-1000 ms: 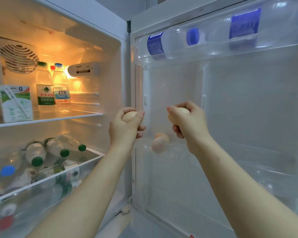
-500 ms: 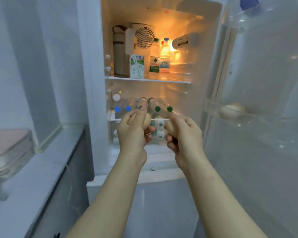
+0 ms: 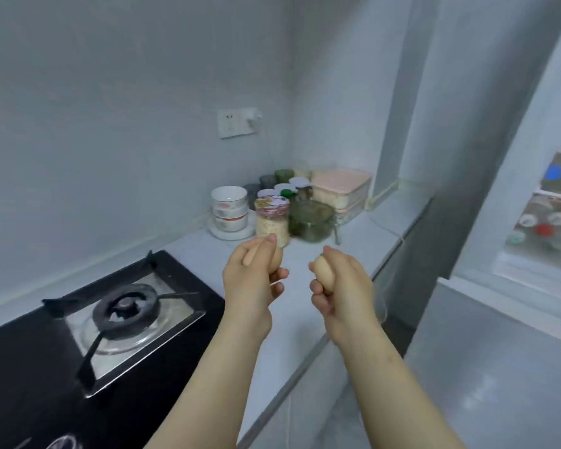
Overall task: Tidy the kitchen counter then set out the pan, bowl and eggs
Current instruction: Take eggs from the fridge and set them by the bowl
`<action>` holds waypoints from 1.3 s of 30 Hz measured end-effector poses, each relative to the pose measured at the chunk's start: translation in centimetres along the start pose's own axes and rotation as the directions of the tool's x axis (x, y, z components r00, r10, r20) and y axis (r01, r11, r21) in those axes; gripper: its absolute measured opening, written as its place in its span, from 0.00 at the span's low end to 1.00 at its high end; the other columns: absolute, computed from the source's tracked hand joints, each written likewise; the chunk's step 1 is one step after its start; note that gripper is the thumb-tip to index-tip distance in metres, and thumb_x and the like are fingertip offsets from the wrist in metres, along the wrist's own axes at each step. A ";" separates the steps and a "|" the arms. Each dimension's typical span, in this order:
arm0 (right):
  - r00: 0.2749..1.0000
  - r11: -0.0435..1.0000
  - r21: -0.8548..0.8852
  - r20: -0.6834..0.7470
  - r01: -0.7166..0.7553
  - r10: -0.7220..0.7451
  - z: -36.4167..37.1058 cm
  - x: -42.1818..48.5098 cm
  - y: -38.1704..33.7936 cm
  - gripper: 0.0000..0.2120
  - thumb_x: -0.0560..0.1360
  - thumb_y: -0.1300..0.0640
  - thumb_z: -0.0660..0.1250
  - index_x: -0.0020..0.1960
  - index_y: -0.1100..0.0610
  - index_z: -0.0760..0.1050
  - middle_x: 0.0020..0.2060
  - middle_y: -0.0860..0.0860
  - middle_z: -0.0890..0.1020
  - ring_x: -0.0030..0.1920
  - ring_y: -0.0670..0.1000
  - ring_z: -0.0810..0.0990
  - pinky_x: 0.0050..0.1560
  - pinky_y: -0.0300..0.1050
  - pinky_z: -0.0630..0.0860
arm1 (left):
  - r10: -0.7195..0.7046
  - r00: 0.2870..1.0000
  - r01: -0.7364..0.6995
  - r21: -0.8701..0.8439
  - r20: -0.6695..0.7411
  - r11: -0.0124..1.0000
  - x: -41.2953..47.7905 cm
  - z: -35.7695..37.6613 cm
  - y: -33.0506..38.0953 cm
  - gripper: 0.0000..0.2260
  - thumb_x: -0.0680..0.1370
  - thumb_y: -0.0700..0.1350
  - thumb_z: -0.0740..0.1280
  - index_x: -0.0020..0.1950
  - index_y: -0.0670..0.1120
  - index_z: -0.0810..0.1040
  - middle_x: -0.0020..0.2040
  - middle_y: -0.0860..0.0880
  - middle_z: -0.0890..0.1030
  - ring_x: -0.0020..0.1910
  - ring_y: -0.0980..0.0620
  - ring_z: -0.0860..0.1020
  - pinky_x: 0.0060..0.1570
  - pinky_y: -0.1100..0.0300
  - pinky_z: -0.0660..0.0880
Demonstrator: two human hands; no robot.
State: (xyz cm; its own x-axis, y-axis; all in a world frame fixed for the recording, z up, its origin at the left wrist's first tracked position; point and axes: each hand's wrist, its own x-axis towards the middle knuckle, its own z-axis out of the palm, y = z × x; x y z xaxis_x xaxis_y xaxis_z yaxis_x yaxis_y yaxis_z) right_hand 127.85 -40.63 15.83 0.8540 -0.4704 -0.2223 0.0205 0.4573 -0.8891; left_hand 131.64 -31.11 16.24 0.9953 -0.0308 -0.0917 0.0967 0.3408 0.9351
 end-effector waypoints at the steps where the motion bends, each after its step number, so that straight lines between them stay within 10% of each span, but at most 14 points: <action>1: 0.999 0.999 -0.005 0.030 -0.033 0.033 2.2 -0.6 1.1 0.04 0.76 0.55 0.64 0.43 0.55 0.72 0.36 0.53 0.78 0.23 0.47 0.68 0.24 0.36 0.65 | 0.009 0.999 -0.009 0.003 -0.043 1.000 0.3 -2.5 0.7 0.05 0.76 0.48 0.66 0.45 0.48 0.74 0.30 0.53 0.73 0.27 0.57 0.73 0.27 0.65 0.68; 9: 0.893 0.968 -0.106 0.376 -0.225 0.249 17.4 -6.5 9.6 0.04 0.75 0.56 0.65 0.43 0.56 0.74 0.33 0.54 0.78 0.23 0.46 0.68 0.22 0.35 0.64 | 0.112 0.894 -0.137 -0.027 -0.433 0.990 -2.0 -20.1 6.4 0.05 0.76 0.46 0.67 0.46 0.45 0.76 0.28 0.52 0.74 0.26 0.56 0.73 0.27 0.63 0.69; 18: 0.536 0.862 -0.382 0.676 -0.333 0.506 27.9 -16.7 18.4 0.04 0.76 0.57 0.65 0.46 0.57 0.73 0.35 0.56 0.76 0.22 0.46 0.69 0.17 0.34 0.62 | 0.166 0.561 -0.276 0.005 -0.811 0.961 -10.9 -34.2 9.3 0.05 0.77 0.46 0.66 0.42 0.47 0.76 0.29 0.52 0.75 0.29 0.55 0.73 0.29 0.63 0.70; 27: 0.326 0.794 -0.516 0.727 -0.320 0.604 33.8 -30.9 25.6 0.05 0.76 0.56 0.65 0.47 0.57 0.72 0.37 0.56 0.77 0.22 0.45 0.69 0.17 0.34 0.62 | 0.174 0.299 -0.324 0.072 -0.938 0.943 -23.0 -45.6 12.0 0.06 0.77 0.49 0.66 0.43 0.48 0.77 0.29 0.53 0.73 0.28 0.57 0.73 0.29 0.64 0.71; 39: 0.254 0.693 -0.683 0.646 -0.228 0.720 41.1 -49.2 35.5 0.06 0.75 0.53 0.66 0.48 0.55 0.74 0.39 0.55 0.79 0.27 0.47 0.70 0.20 0.35 0.65 | 0.093 0.217 -0.243 0.039 -0.972 0.969 -35.1 -63.7 14.8 0.07 0.76 0.50 0.67 0.48 0.47 0.77 0.41 0.50 0.79 0.32 0.54 0.75 0.33 0.62 0.73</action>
State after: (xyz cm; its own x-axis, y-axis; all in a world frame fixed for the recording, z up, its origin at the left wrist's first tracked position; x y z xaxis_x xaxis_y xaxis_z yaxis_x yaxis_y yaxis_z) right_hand 107.89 29.78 11.60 0.5674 0.6970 -0.4384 -0.5362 -0.0913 -0.8391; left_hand 97.96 34.90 11.44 0.2230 0.9381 -0.2650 -0.1485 0.3014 0.9419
